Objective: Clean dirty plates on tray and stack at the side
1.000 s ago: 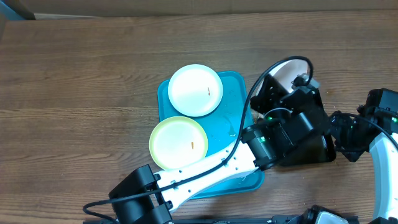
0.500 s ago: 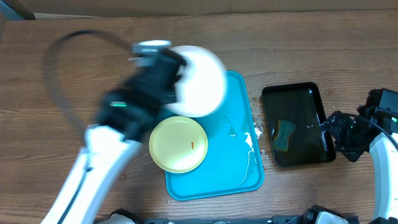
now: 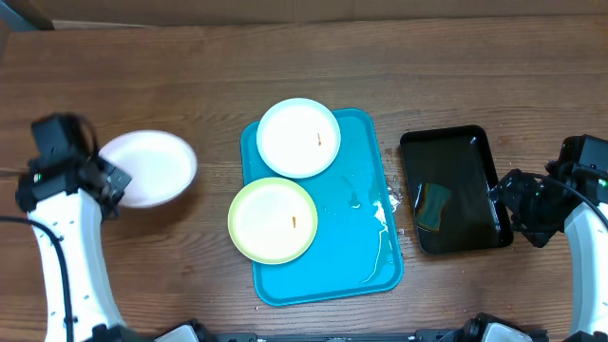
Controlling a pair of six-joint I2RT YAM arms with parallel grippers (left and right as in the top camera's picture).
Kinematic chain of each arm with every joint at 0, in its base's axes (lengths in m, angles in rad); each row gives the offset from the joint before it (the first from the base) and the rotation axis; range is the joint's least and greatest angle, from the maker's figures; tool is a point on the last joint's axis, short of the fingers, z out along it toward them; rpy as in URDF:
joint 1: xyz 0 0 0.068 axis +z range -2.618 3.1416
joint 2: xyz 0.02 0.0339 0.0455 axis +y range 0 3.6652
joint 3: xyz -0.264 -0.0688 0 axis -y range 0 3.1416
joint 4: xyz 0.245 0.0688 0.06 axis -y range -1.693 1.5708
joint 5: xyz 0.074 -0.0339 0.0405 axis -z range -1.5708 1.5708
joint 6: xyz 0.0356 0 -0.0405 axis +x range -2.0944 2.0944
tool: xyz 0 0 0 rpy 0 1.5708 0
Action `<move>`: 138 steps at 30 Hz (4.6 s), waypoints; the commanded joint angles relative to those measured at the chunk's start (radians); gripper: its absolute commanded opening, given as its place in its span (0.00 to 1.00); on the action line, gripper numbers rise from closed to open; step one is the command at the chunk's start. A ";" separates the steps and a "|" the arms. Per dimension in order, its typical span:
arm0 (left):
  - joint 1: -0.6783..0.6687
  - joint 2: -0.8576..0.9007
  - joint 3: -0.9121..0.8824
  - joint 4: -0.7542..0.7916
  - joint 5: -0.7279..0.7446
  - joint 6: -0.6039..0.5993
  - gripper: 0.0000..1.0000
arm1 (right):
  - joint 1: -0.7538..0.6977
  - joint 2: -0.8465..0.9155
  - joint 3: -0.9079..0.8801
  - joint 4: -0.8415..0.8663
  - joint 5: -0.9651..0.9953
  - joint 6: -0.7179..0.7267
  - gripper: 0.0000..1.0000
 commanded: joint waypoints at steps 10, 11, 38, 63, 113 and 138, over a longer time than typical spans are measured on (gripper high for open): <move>0.105 0.069 -0.184 0.216 0.211 0.197 0.32 | -0.001 -0.009 0.009 0.002 0.006 -0.004 0.82; 0.105 0.069 -0.173 0.209 0.253 0.216 0.40 | -0.001 -0.009 0.009 0.002 0.005 -0.004 0.82; -0.563 0.215 -0.168 0.044 0.185 0.391 0.53 | -0.001 -0.009 0.009 0.001 0.005 -0.004 0.82; -0.826 0.304 -0.149 0.153 0.277 0.430 0.04 | 0.225 -0.003 -0.018 0.039 -0.188 -0.180 0.60; -0.838 0.391 -0.149 0.197 0.340 0.329 0.04 | 0.453 0.253 -0.235 0.372 0.097 0.087 0.04; -0.838 0.391 -0.149 0.194 0.340 0.330 0.04 | 0.447 0.266 -0.180 0.433 0.220 0.055 0.43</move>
